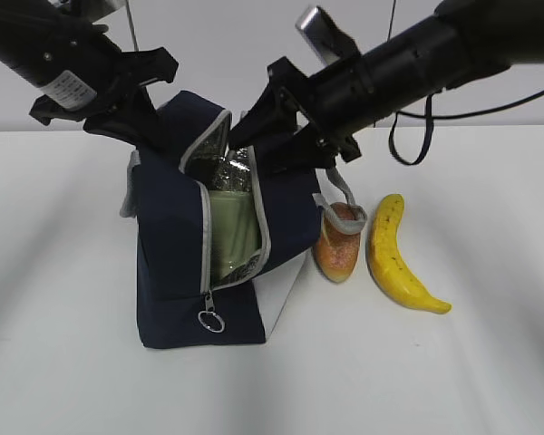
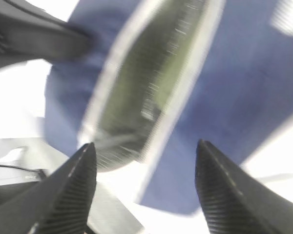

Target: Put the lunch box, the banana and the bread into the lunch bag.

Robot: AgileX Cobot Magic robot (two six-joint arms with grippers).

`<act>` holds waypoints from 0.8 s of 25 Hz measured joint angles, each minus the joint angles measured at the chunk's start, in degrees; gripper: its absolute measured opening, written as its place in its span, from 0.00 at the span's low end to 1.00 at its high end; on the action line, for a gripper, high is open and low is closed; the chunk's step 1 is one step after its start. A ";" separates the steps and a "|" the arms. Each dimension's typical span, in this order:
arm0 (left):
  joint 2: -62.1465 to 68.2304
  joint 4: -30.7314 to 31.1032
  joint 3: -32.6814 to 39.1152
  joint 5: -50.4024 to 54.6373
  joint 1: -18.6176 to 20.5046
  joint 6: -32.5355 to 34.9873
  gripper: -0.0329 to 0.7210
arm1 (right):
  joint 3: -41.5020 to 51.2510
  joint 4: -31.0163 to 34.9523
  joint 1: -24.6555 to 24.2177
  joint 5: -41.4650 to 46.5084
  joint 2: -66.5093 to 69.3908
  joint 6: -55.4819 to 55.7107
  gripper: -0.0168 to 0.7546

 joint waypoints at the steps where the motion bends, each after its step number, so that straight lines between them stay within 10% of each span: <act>1: 0.00 0.11 0.00 0.07 0.00 0.00 0.04 | 0.00 -1.65 0.00 0.00 -1.91 -0.13 0.63; 20: 0.00 0.44 0.00 1.09 0.00 0.00 0.04 | 18.30 -43.80 0.00 -7.19 -20.80 22.46 0.63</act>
